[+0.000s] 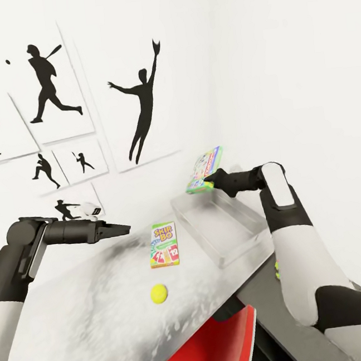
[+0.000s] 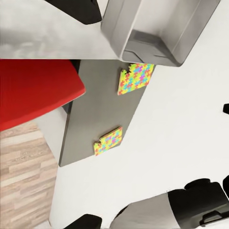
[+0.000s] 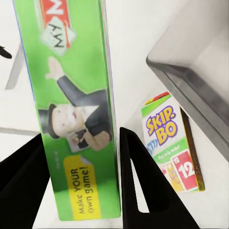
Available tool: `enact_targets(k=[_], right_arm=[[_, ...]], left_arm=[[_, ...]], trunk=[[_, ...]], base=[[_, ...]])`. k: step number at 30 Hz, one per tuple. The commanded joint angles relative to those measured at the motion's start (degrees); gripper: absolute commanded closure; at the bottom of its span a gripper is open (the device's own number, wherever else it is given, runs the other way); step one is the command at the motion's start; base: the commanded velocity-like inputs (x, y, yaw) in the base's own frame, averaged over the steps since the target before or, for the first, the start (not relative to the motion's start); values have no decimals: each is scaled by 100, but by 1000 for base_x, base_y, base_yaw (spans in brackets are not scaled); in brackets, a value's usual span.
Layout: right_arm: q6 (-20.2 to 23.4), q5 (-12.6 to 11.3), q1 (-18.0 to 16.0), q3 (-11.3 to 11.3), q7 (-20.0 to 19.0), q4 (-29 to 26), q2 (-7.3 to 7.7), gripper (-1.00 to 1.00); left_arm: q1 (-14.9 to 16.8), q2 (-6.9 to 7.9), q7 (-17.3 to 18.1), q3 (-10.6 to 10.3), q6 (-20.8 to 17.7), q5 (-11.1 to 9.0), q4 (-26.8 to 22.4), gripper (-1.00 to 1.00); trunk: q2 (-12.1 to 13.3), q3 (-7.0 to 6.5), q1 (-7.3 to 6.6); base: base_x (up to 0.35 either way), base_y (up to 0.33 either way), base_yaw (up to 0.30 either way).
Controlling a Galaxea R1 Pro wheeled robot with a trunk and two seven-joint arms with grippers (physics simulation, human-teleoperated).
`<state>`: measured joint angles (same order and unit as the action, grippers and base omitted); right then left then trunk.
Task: Put all the toys in the child's room - the three board games (two on the bed and one on the table), the two jigsaw puzzles on the table, and the tennis ball on the table - inside the toy box on the table in the child's room.
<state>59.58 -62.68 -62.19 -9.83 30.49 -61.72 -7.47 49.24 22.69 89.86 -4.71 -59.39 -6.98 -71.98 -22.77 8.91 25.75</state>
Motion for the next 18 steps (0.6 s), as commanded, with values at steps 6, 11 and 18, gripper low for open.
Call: enact_targets(k=[6, 11, 18], right_arm=[[-36, -45, -778, -26, 133, 1411, 33, 100], [-42, -43, -990, -27, 140, 1961, 141, 100], [-45, -42, -1052, -28, 142, 2128, 217, 100]], left_arm=[[1, 7, 14, -6, -61, -14, 0, -100], [1, 11, 14, 2, -61, -14, 0, -100], [-2, 13, 14, 5, -61, -14, 0, -100]], trunk=[[-14, 70, 3], [-14, 118, 3], [-14, 184, 3]], base=[[0, 0, 0], [0, 0, 0], [0, 0, 0]])
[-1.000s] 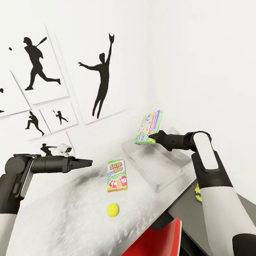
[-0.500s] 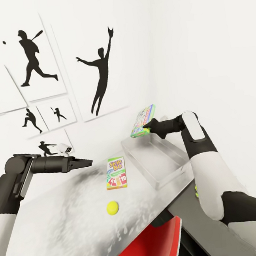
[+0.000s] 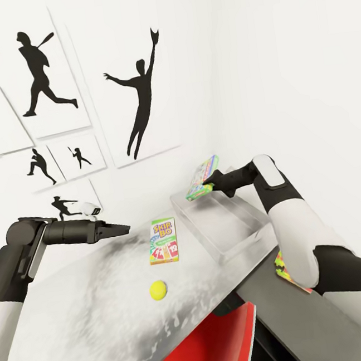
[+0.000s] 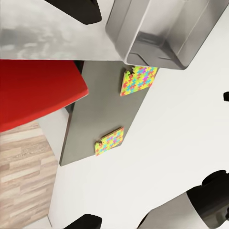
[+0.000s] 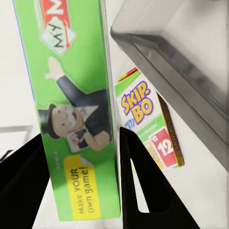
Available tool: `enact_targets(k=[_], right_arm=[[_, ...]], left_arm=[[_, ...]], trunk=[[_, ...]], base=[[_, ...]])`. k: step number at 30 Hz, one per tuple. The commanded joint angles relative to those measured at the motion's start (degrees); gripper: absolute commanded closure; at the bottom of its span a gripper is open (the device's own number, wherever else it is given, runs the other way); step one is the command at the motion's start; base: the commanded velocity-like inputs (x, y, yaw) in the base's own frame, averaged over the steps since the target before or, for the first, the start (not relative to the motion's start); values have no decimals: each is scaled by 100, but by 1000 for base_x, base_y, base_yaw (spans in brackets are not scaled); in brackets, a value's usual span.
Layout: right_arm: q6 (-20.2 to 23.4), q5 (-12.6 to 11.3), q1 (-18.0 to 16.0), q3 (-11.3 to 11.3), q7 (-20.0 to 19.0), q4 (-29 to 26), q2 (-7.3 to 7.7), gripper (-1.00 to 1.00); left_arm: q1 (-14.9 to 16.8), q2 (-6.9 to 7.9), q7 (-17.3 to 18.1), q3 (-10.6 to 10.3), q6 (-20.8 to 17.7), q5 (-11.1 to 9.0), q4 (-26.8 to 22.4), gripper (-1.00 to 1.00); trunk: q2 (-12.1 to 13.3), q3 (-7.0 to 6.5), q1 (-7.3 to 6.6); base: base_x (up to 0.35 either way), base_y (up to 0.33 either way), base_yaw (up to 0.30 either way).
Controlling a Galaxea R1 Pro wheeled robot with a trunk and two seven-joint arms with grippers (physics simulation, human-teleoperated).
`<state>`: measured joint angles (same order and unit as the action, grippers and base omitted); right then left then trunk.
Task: Put all the toys in the child's room - the three board games (two on the bed and one on the table), the two jigsaw puzzles on the table, and the tennis ball on the table - inside the toy box on the table in the child's room.
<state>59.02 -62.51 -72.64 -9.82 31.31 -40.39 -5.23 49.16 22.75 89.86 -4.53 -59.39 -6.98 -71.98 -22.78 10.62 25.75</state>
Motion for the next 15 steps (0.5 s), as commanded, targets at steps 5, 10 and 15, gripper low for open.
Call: enact_targets(k=[5, 10, 15], right_arm=[[10, -59, -12, -29, 60, 37, 60, 100], [-7, -59, -13, -29, 56, 97, 80, 100], [-16, -59, -13, -29, 52, 132, 83, 100]], left_arm=[[6, 9, 14, -9, -61, -13, 0, -100], [6, 10, 14, -5, -61, -13, 0, -100], [6, 10, 14, 6, -61, -17, 0, -100]], trunk=[[-13, 60, 3], [-13, 107, 3], [-13, 154, 3]], base=[[0, 0, 0], [0, 0, 0], [0, 0, 0]])
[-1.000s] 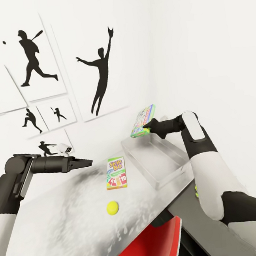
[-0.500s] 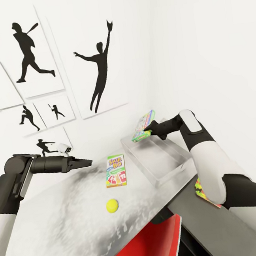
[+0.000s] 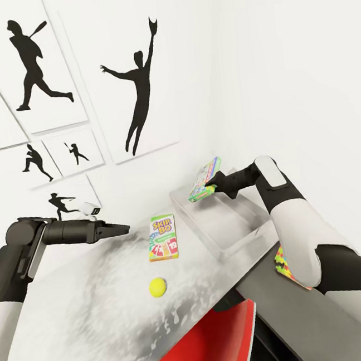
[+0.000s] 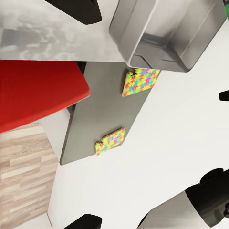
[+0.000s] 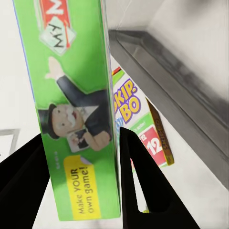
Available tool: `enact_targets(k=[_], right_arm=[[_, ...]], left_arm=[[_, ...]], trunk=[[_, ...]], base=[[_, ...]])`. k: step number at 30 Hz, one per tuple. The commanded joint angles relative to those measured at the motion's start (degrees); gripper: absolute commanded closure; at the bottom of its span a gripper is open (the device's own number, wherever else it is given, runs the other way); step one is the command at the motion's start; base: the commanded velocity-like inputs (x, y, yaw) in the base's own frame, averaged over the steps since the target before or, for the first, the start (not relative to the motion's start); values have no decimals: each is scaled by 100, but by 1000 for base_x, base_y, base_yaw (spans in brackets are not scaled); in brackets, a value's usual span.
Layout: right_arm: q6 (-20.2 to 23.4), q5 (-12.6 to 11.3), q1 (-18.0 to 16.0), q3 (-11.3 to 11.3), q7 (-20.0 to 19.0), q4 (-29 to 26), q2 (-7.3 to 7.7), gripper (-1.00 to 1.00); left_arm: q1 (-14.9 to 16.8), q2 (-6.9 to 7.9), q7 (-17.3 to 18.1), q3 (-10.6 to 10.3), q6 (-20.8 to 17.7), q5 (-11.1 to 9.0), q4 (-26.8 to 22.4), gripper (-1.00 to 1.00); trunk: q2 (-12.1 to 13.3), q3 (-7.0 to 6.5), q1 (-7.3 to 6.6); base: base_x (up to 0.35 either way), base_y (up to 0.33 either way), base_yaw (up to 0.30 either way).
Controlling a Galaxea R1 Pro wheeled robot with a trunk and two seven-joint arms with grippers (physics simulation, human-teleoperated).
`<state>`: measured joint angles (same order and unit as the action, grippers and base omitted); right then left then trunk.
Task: Put all the toys in the child's room - the three board games (two on the bed and one on the table), the two jigsaw puzzles on the table, and the tennis ball on the table - inside the toy box on the table in the child's room.
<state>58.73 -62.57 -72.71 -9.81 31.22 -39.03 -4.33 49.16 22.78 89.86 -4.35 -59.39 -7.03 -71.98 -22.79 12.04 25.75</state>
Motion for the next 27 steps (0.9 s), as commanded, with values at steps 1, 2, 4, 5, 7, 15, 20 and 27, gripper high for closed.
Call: enact_targets(k=[1, 2, 4, 5, 7, 15, 20, 27], right_arm=[[10, -54, -7, -30, 60, -3, -7, 100], [-9, -54, -9, -30, 60, -2, -7, 100], [-83, -51, -19, -31, 59, -2, -3, 100], [-112, -49, -30, -31, 58, -3, -2, 100], [-194, -47, -85, -30, 51, -2, 0, 100], [-353, 1, -283, -25, 27, 1, -4, 100], [-592, 14, -315, 35, 23, 5, -14, 100], [-669, 16, -308, 64, 23, 9, -53, 100]], left_arm=[[6, 7, 14, -11, -61, -14, 0, -100], [6, 7, 14, -9, -61, -16, 0, -100], [6, 7, 14, -3, -61, -17, 0, -100], [6, 7, 14, -1, -61, -17, 0, -100], [6, 2, 14, 1, -61, -17, 0, -100], [6, 4, 14, 4, -61, -18, 0, -100], [6, 30, 14, 8, -61, -18, 0, -100], [6, 70, 14, 20, -61, -18, 5, -100]], trunk=[[-13, 22, 3], [-13, 31, 3], [-13, 50, 3], [-13, 60, 3], [-13, 79, 3], [-13, 154, 3], [-13, 202, 3], [-13, 268, 3]], base=[[0, 0, 0], [0, 0, 0], [0, 0, 0], [0, 0, 0], [0, 0, 0], [0, 0, 0], [0, 0, 0], [0, 0, 0]])
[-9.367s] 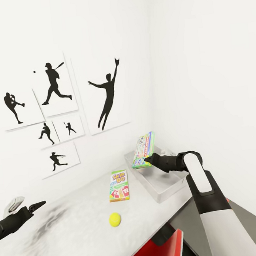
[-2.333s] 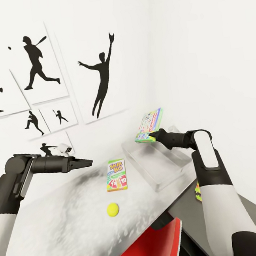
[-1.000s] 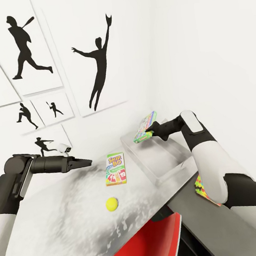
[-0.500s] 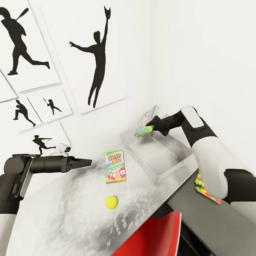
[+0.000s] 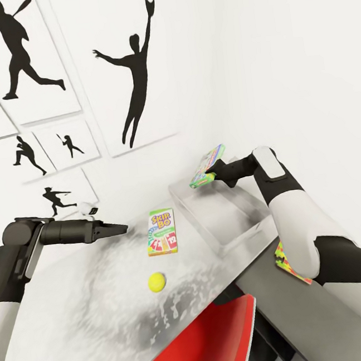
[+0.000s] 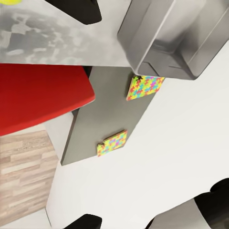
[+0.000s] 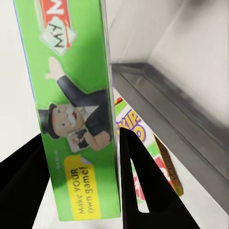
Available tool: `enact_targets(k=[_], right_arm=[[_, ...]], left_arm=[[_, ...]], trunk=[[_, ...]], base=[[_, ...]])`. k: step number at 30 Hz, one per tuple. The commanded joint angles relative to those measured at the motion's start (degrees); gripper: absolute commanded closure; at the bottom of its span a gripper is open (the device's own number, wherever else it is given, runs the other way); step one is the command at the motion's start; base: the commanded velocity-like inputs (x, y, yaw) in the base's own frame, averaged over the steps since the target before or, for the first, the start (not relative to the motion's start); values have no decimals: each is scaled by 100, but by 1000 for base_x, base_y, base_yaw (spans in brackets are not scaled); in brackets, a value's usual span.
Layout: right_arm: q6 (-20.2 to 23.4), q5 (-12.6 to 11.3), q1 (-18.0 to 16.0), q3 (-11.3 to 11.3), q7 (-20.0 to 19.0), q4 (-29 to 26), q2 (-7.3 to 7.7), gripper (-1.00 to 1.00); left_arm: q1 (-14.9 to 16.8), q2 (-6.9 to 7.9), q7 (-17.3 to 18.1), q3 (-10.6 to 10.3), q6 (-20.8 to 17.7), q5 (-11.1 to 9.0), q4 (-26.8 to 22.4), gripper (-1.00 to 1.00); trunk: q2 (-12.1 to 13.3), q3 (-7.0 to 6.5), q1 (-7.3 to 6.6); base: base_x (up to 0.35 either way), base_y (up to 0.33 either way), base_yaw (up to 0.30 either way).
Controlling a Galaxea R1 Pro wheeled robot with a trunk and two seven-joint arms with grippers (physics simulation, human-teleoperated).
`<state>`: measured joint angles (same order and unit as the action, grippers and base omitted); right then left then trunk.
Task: Put all the toys in the child's room - the three board games (two on the bed and one on the table), the two jigsaw puzzles on the table, and the tennis ball on the table - inside the toy box on the table in the child's room.
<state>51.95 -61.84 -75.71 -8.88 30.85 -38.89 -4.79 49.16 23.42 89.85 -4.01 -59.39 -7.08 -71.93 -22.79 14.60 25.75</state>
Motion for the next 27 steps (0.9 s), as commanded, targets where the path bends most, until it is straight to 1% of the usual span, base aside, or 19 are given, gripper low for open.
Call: enact_targets(k=[1, 12, 27], right_arm=[[5, -56, -6, -28, 60, -5, -9, 100], [-128, -64, -5, -23, 59, -5, -23, 100], [-133, -73, -5, -34, 53, -4, -41, 100]], left_arm=[[6, 9, 15, -13, -61, -13, 1, -100], [6, 16, 15, -12, -61, -13, 2, -100], [6, 56, 15, -12, -61, -13, 4, -100]], trunk=[[-13, 21, 3], [-13, 125, 3], [-13, 267, 3]], base=[[0, 0, 0], [0, 0, 0], [0, 0, 0]])
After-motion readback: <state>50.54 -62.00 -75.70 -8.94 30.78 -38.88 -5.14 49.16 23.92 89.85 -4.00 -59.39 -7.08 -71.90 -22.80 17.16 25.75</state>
